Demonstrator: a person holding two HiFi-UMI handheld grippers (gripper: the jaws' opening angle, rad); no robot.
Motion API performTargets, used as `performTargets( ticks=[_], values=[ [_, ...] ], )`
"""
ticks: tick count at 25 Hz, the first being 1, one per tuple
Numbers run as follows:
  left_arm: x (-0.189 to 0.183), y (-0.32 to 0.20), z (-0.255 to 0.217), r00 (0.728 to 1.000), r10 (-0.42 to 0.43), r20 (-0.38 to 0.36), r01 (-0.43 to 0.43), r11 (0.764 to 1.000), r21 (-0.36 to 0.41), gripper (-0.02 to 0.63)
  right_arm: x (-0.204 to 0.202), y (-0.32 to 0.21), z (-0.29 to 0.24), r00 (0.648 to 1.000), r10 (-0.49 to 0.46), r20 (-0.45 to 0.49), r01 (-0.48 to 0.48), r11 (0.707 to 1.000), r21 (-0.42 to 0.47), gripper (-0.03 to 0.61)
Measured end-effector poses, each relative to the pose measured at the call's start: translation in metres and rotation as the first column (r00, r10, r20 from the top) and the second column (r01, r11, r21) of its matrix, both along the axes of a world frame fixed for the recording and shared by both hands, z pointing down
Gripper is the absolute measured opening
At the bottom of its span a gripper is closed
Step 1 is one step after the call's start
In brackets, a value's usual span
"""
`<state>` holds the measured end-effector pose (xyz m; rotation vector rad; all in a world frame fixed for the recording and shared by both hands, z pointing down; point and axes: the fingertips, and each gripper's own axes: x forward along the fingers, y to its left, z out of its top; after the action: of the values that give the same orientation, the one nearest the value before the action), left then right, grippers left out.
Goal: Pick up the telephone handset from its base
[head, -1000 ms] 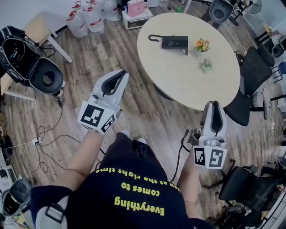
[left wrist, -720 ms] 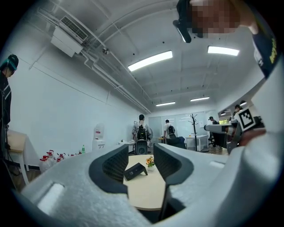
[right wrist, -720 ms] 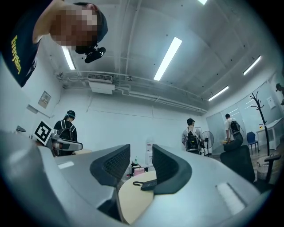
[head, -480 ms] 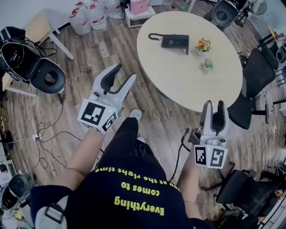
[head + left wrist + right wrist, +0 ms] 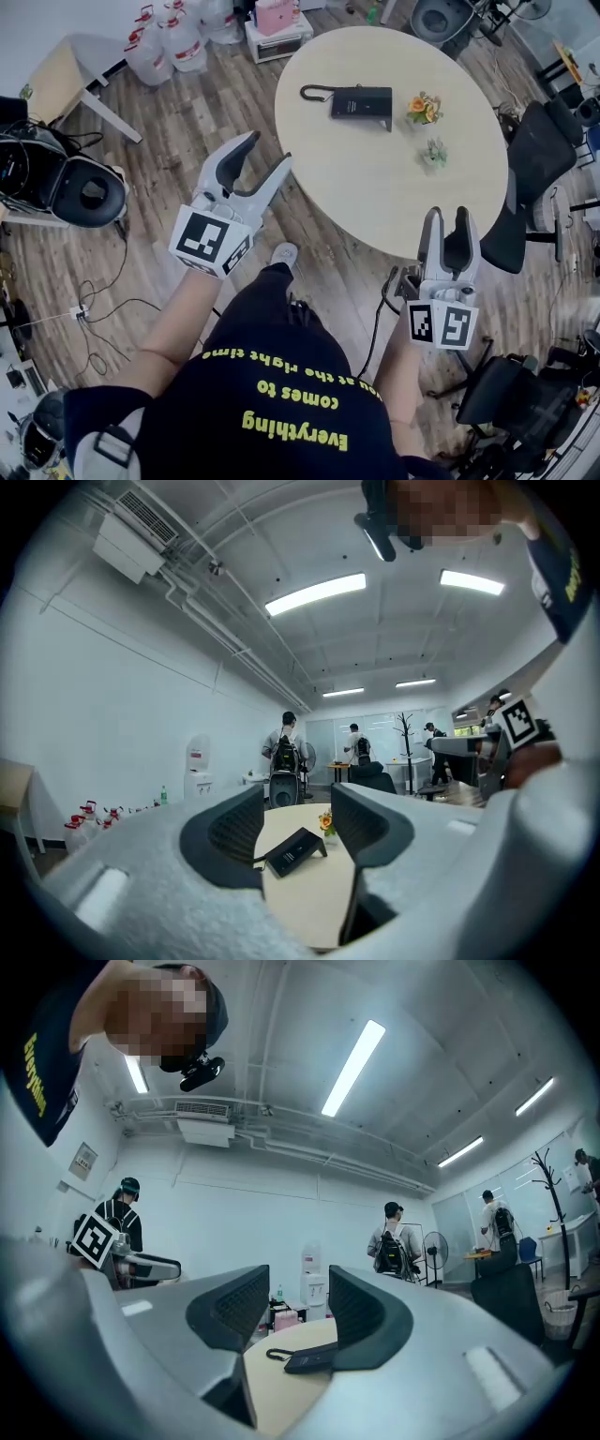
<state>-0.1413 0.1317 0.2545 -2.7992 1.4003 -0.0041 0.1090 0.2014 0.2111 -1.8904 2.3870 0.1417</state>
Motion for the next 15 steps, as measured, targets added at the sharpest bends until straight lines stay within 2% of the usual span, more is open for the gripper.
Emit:
performTargets(
  ticks=[7, 15],
  values=[
    [-0.002, -0.074, -0.011, 0.998, 0.070, -0.005, -0.070, 0.997, 0.014, 0.243, -0.018, -0.064, -0.010, 0.999, 0.033, -0.014, -0.033, 0.999, 0.010, 0.206],
    [0.000, -0.127, -0.007, 0.996, 0.083, -0.046, -0.083, 0.996, -0.014, 0.298, -0.021, -0.098, -0.002, 0.998, 0.052, -0.025, -0.053, 0.998, -0.022, 0.216]
  ],
)
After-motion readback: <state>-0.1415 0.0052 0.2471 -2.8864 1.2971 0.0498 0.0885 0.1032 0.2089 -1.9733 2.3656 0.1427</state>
